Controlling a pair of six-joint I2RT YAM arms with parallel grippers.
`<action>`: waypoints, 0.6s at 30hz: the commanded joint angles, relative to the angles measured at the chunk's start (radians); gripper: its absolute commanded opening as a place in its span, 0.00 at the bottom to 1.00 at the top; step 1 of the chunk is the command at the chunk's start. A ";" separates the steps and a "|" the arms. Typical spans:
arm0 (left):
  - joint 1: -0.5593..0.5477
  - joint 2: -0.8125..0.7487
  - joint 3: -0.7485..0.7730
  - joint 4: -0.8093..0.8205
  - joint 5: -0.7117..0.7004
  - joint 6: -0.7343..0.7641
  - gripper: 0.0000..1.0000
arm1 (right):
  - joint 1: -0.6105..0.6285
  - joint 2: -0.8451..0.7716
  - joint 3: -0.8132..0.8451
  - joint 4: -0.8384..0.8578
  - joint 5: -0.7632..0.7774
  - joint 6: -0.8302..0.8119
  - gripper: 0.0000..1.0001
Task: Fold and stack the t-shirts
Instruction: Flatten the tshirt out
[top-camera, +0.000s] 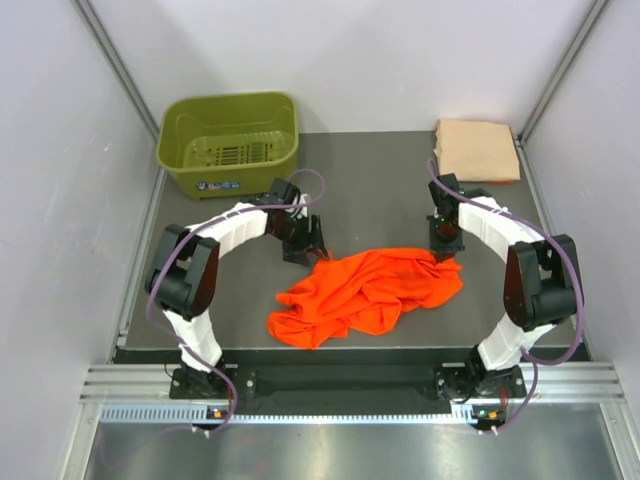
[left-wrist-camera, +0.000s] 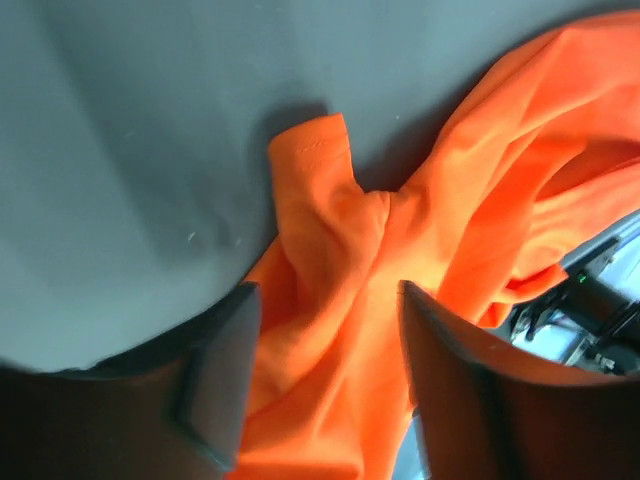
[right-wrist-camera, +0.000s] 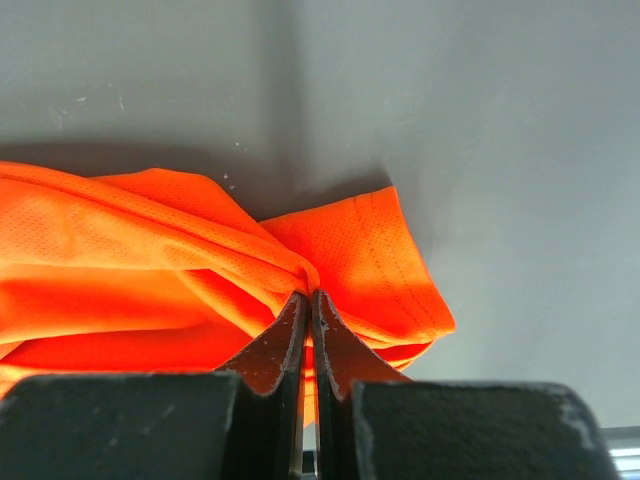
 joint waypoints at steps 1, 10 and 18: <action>-0.020 0.056 0.036 0.059 0.062 0.022 0.59 | 0.007 -0.012 0.008 0.007 -0.010 0.013 0.01; -0.080 -0.071 0.279 -0.179 -0.575 0.116 0.00 | 0.042 -0.006 0.055 0.001 -0.020 0.002 0.01; -0.333 -0.073 0.318 -0.278 -0.877 0.075 0.00 | 0.068 -0.009 0.046 0.004 -0.085 0.012 0.03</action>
